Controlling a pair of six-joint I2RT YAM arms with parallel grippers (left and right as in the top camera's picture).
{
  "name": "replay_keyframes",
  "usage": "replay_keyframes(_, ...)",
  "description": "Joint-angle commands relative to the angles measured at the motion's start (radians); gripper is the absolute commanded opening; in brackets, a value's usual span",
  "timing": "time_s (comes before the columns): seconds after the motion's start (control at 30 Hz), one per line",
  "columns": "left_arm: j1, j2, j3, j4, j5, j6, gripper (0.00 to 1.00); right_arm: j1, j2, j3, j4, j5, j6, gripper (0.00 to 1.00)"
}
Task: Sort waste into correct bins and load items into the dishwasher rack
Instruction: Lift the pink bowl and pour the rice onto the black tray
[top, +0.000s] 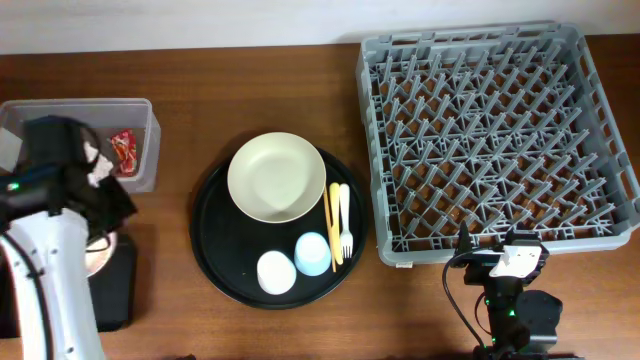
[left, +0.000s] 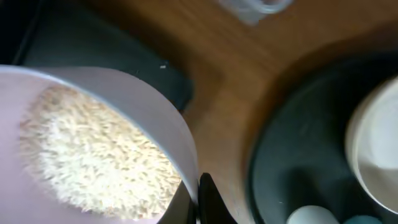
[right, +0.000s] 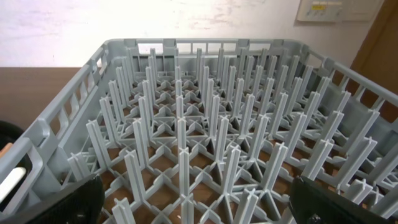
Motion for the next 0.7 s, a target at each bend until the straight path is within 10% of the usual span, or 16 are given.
replay_keyframes(0.0, 0.229, -0.022, 0.018, 0.034, 0.251, 0.198, 0.0, 0.005, -0.007, -0.007, -0.003, 0.005, 0.001, 0.98)
replay_keyframes(0.3, 0.537, -0.021, -0.254, 0.341, 0.406, 0.227, 0.0, 0.005, -0.007, -0.007, -0.003, 0.005, 0.001, 0.98)
replay_keyframes(0.67, 0.826, -0.018, -0.55, 0.809, 0.966, 0.27, 0.0, 0.005, -0.007, -0.007, -0.003, 0.005, 0.001, 0.98)
